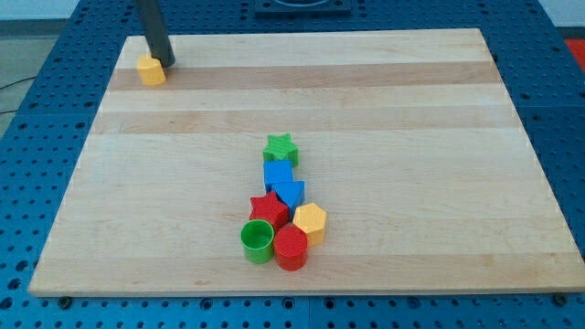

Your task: Add the yellow heart in group of blocks

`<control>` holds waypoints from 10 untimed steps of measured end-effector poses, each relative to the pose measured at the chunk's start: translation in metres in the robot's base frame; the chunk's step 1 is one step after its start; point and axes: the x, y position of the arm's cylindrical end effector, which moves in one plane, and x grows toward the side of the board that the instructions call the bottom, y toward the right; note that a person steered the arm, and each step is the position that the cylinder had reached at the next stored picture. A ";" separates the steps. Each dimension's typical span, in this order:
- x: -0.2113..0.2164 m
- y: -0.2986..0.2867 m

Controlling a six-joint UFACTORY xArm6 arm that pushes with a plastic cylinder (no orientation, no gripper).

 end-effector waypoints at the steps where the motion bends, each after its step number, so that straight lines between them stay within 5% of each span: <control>1: -0.030 -0.037; 3: 0.082 0.062; 5: 0.081 0.037; 7: 0.143 0.147; 10: 0.227 0.158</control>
